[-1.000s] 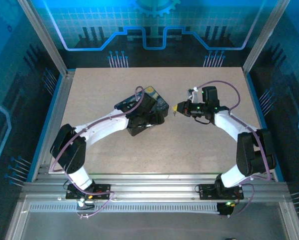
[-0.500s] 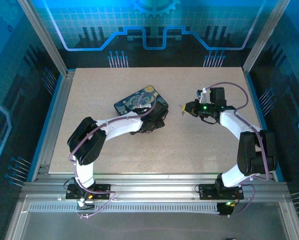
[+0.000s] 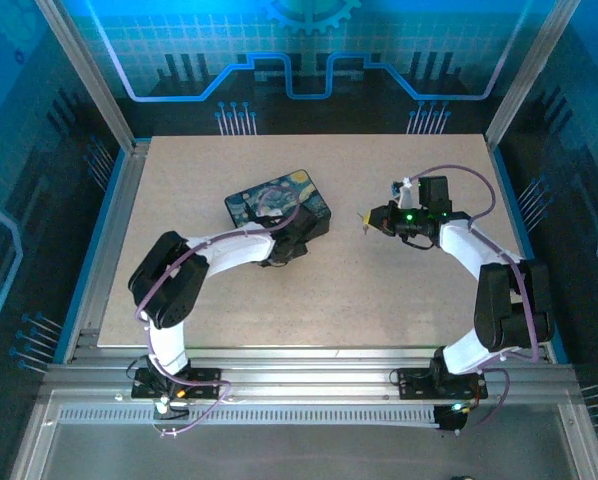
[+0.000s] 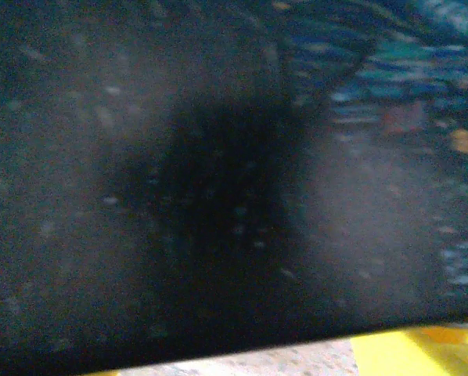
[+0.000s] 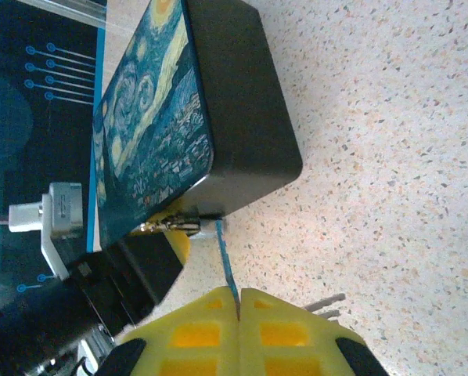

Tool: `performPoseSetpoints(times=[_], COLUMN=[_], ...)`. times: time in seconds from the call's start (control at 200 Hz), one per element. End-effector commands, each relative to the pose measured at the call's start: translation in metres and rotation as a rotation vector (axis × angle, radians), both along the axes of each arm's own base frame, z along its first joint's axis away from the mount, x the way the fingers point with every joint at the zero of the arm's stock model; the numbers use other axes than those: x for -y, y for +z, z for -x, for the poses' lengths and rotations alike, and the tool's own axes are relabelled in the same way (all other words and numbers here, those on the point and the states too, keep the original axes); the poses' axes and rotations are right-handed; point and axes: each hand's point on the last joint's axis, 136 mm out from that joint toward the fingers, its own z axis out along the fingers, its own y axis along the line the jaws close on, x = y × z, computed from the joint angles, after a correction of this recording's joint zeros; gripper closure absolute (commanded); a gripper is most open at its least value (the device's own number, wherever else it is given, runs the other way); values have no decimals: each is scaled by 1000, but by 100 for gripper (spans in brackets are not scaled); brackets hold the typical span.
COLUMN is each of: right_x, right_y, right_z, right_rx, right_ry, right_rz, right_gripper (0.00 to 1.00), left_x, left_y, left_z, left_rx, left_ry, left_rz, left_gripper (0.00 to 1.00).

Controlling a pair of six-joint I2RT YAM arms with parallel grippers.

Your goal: Unlock the padlock with the key

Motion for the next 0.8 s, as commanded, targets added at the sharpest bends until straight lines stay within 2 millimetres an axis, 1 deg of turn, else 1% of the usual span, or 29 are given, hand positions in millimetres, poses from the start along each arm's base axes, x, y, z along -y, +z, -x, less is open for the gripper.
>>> performPoseSetpoints(times=[0.0, 0.12, 0.265, 0.345, 0.44, 0.635, 0.795], right_x=[-11, -16, -21, -23, -27, -31, -34], right_y=[7, 6, 6, 6, 7, 11, 12], right_z=[4, 5, 7, 8, 11, 13, 13], right_rx=[17, 18, 18, 18, 18, 26, 32], right_ry=[45, 60, 69, 75, 85, 99, 107], right_rz=[11, 28, 33, 32, 32, 38, 35], right_gripper=[100, 100, 100, 100, 100, 100, 100], left_x=[-9, 3, 19, 17, 18, 23, 23], left_y=[19, 24, 24, 16, 10, 9, 2], left_z=[-15, -18, -11, -9, -13, -26, -33], left_rx=[69, 71, 63, 43, 40, 64, 61], left_ry=[-38, -108, -145, -118, -117, -128, -120], left_rz=[27, 45, 49, 51, 36, 19, -17], left_gripper=[27, 27, 27, 27, 28, 33, 38])
